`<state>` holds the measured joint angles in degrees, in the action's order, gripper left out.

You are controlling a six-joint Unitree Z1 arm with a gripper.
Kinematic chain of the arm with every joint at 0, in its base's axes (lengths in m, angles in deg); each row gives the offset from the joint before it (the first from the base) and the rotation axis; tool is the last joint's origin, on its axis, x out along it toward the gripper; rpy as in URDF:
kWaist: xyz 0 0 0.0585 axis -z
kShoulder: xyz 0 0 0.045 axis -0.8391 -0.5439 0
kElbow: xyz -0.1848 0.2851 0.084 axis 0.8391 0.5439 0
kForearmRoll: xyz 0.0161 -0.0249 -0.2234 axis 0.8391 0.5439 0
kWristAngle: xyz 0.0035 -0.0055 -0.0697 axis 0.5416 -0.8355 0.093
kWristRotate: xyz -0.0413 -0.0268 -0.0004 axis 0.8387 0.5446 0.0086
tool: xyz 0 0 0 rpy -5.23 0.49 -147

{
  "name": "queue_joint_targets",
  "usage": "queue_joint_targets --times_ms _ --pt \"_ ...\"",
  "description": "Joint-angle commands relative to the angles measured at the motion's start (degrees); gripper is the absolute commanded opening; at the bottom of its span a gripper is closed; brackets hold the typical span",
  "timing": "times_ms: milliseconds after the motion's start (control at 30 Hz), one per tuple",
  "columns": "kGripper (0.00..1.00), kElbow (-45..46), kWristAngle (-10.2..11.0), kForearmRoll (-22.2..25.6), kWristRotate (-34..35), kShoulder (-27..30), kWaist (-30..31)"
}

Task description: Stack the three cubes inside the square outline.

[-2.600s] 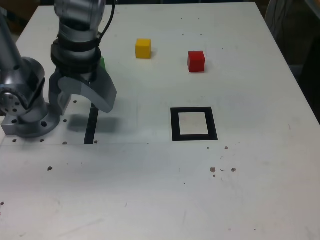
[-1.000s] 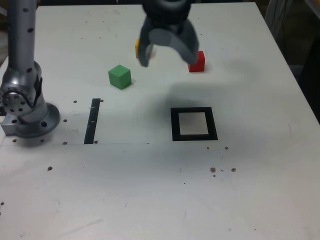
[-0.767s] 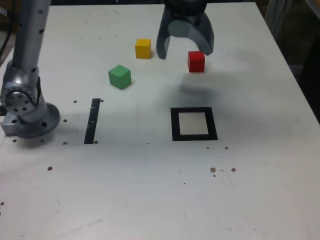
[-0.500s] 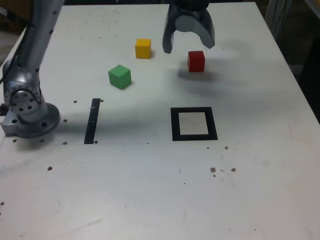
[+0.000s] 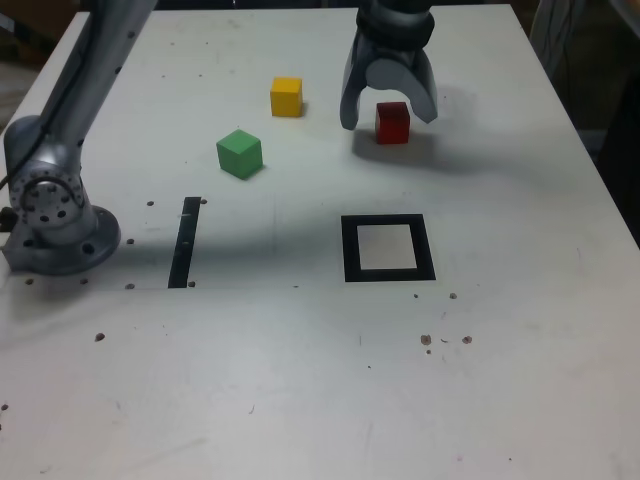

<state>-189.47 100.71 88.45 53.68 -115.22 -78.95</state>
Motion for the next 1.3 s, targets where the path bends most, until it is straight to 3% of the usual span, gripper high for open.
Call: queue_joint_targets --times_ms 0,333,633,733,1267 --pt "0.93 -0.39 -0.42 -0.89 -0.08 -1.03 -0.08" --pt "0.82 -1.81 -1.31 -1.94 -0.05 -2.79 -0.17" --pt "0.46 -2.54 -2.92 -2.04 -0.04 -2.72 -0.34" --pt "0.38 -2.51 -2.94 -2.34 -0.02 -2.77 -0.34" --pt "0.17 -1.63 -3.06 -3.75 -0.04 -3.07 -1.22"
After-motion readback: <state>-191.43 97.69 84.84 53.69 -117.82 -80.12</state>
